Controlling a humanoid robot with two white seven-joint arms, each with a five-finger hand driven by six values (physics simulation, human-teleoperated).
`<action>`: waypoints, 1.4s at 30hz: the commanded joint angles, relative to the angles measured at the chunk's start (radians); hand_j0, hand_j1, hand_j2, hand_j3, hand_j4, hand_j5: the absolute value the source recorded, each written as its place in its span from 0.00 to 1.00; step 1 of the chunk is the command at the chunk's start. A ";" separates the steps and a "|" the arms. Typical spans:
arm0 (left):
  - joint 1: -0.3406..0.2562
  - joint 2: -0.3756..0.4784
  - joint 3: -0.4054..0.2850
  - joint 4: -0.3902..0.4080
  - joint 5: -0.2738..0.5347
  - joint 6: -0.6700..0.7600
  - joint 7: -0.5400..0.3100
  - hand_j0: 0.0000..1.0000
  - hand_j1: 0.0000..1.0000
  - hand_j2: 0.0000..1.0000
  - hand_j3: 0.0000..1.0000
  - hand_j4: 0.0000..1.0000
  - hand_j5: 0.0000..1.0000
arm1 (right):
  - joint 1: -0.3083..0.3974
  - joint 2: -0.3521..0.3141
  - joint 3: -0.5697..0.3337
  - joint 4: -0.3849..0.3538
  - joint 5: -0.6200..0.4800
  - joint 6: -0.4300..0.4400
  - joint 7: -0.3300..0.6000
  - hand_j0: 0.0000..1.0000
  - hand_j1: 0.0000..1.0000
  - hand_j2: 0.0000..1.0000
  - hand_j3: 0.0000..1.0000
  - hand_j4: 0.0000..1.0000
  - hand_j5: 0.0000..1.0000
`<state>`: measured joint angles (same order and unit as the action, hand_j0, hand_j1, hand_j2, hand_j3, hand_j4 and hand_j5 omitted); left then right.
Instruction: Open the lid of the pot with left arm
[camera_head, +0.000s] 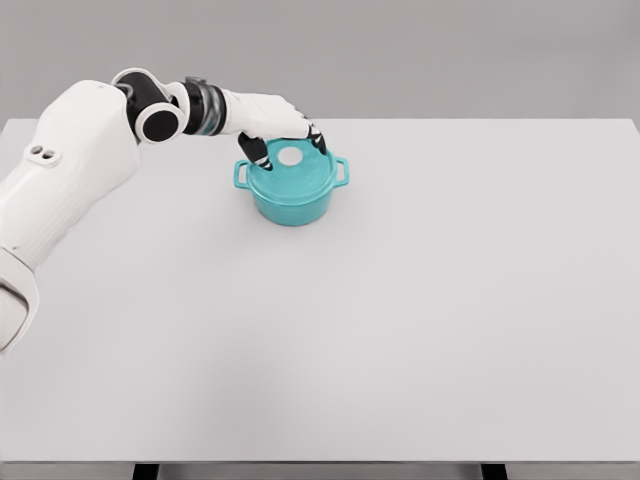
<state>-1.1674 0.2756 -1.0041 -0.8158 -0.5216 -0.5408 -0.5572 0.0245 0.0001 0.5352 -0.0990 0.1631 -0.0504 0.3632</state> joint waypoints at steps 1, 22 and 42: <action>0.000 -0.003 0.001 0.000 0.003 0.001 0.000 0.80 0.80 0.80 0.80 0.80 0.80 | 0.000 0.000 0.000 0.002 0.000 0.000 0.000 1.00 1.00 1.00 1.00 1.00 1.00; 0.008 0.007 0.001 0.000 0.003 -0.004 -0.001 0.54 0.54 0.54 0.54 0.54 0.54 | 0.000 0.000 0.000 -0.001 0.000 0.000 0.000 1.00 1.00 1.00 1.00 1.00 1.00; -0.014 0.384 0.001 -0.125 0.003 -0.054 -0.006 0.45 0.45 0.45 0.45 0.45 0.45 | 0.000 0.000 0.000 -0.001 0.000 0.000 0.000 1.00 1.00 1.00 1.00 1.00 1.00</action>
<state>-1.1766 0.5948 -1.0049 -0.9240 -0.5201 -0.5928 -0.5614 0.0245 0.0001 0.5351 -0.0989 0.1630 -0.0504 0.3632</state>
